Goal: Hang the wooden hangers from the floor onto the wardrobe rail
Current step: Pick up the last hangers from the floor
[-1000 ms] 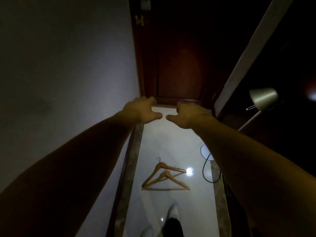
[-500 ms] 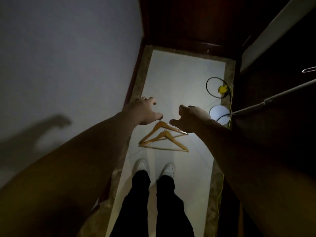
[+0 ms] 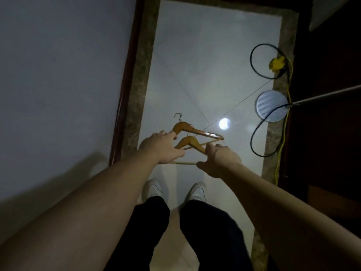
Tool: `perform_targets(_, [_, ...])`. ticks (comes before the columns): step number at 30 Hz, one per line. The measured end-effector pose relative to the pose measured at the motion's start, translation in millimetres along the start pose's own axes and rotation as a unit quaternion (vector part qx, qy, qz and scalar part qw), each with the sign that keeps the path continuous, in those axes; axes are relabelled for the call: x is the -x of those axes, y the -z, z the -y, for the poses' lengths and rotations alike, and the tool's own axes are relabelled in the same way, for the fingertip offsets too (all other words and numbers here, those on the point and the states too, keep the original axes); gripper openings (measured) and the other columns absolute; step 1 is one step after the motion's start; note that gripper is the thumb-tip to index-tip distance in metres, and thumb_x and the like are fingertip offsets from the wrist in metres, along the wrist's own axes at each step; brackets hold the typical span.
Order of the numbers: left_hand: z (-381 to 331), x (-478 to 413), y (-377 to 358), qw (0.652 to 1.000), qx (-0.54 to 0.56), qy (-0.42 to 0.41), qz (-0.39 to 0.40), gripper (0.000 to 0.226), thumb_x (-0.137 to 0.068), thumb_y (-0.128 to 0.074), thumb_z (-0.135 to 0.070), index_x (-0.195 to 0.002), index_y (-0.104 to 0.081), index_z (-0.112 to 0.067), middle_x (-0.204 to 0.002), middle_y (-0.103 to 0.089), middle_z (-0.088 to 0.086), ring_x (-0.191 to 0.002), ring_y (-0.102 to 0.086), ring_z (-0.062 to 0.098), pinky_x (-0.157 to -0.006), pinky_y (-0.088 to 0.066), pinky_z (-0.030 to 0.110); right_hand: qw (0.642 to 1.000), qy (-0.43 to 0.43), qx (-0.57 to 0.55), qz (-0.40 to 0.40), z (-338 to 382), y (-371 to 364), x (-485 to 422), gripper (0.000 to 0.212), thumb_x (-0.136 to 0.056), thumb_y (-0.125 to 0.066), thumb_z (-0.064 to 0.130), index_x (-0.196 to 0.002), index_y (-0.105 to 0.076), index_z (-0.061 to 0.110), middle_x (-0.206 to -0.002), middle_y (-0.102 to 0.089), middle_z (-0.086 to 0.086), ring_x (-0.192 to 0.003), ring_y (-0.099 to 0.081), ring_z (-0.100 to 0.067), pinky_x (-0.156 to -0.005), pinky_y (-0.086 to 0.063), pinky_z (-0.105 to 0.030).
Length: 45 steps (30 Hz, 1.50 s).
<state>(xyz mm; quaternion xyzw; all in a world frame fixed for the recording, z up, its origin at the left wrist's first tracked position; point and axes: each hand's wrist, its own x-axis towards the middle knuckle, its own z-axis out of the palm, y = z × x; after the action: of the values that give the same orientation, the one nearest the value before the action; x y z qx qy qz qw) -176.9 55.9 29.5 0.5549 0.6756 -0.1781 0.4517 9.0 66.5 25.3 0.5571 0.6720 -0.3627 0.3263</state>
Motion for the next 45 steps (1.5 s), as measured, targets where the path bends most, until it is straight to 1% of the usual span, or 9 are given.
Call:
perform_targets(6, [47.0, -141.2, -72.2, 1.0, -0.011, 0.002, 0.011, 0.073, -0.081, -0.064, -0.06, -0.144, -0.041, -0.031, -0.139, -0.051, 0.003, -0.121, -0.052, 0.026, -0.095, -0.049, 0.044, 1.0, -0.016, -0.009, -0.018, -5.8, -74.9, -149.5, 0.058, -0.089, -0.064, 0.053, -0.132, -0.046, 0.019, -0.119, -0.057, -0.008, -0.109, -0.058, -0.027, -0.091, -0.054, -0.044])
perform_targets(12, [66.8, -271.9, -147.1, 1.0, -0.01, 0.01, 0.015, 0.078, -0.075, -0.077, -0.043, -0.143, -0.04, -0.032, -0.136, -0.052, 0.003, -0.119, -0.053, 0.027, -0.094, -0.049, 0.043, 0.998, -0.043, 0.018, -0.034, -35.4, -137.2, -283.4, 0.049, -0.087, -0.068, 0.049, -0.124, -0.053, 0.02, -0.122, -0.06, -0.008, -0.112, -0.059, -0.027, -0.09, -0.055, -0.043])
perform_targets(17, [72.9, -339.4, -208.8, 1.0, -0.016, -0.003, 0.002, 0.063, -0.08, -0.076, -0.027, -0.134, -0.045, -0.022, -0.121, -0.058, 0.006, -0.106, -0.059, 0.027, -0.089, -0.054, 0.043, 0.997, -0.016, 0.064, -0.041, -47.5, -173.0, -358.3, 0.043, -0.085, -0.071, 0.043, -0.121, -0.058, 0.025, -0.105, -0.063, -0.001, -0.094, -0.063, -0.022, -0.078, -0.057, -0.039])
perform_targets(23, [76.3, -349.0, -249.1, 0.999, -0.049, -0.008, -0.013, 0.043, -0.09, -0.065, -0.016, -0.129, -0.046, -0.018, -0.115, -0.062, 0.008, -0.104, -0.062, 0.027, -0.089, -0.055, 0.043, 0.995, -0.011, 0.093, -0.03, -41.8, -192.8, -375.3, 0.041, -0.094, -0.065, 0.028, -0.131, -0.053, 0.018, -0.116, -0.061, -0.007, -0.107, -0.061, -0.025, -0.088, -0.053, -0.04])
perform_targets(27, [83.9, -344.2, -234.2, 0.999, -0.03, -0.024, -0.016, 0.042, -0.097, -0.057, -0.018, -0.136, -0.042, -0.014, -0.116, -0.062, 0.01, -0.104, -0.062, 0.028, -0.082, -0.051, 0.038, 0.998, 0.02, 0.059, 0.001, -40.1, -181.1, -371.7, 0.057, -0.096, -0.062, 0.02, -0.145, -0.034, 0.009, -0.122, -0.062, -0.013, -0.111, -0.062, -0.028, -0.088, -0.051, -0.036])
perform_targets(31, [85.8, -348.2, -205.1, 0.999, 0.035, -0.002, -0.014, 0.035, -0.1, -0.049, -0.018, -0.134, -0.042, -0.009, -0.104, -0.056, 0.011, -0.094, -0.058, 0.026, -0.076, -0.044, 0.036, 0.997, 0.069, -0.03, -0.004, -37.0, -151.6, -365.8, 0.054, -0.097, -0.063, 0.027, -0.138, -0.038, 0.003, -0.126, -0.054, -0.021, -0.113, -0.057, -0.037, -0.077, -0.039, -0.03])
perform_targets(34, [83.2, -353.7, -191.8, 0.996, 0.065, 0.029, -0.051, 0.049, -0.1, -0.048, -0.022, -0.146, -0.033, -0.009, -0.126, -0.055, 0.02, -0.114, -0.056, 0.035, -0.089, -0.046, 0.042, 0.996, 0.065, -0.049, -0.045, -32.3, -137.9, -376.8, 0.049, -0.097, -0.06, 0.024, -0.137, -0.037, 0.007, -0.123, -0.047, -0.022, -0.113, -0.055, -0.041, -0.08, -0.042, -0.036])
perform_targets(38, [83.5, -356.8, -199.4, 0.993, 0.064, 0.068, -0.075, 0.076, -0.094, -0.058, -0.032, -0.154, -0.019, -0.007, -0.152, -0.034, 0.019, -0.133, -0.042, 0.036, -0.1, -0.042, 0.042, 0.997, 0.045, -0.006, -0.061, -13.8, -137.3, -391.9, 0.054, -0.094, -0.064, 0.02, -0.139, -0.036, 0.011, -0.128, -0.042, -0.019, -0.118, -0.05, -0.037, -0.092, -0.048, -0.043])
perform_targets(45, [97.1, -373.6, -211.4, 0.984, 0.032, 0.113, -0.134, 0.057, -0.09, -0.063, -0.022, -0.139, -0.037, -0.01, -0.139, -0.042, 0.019, -0.126, -0.041, 0.034, -0.096, -0.043, 0.04, 0.996, 0.019, -0.008, -0.089, 0.4, -147.0, -407.6, 0.047, -0.093, -0.062, 0.019, -0.132, -0.038, 0.01, -0.128, -0.047, -0.017, -0.12, -0.047, -0.035, -0.095, -0.044, -0.043])
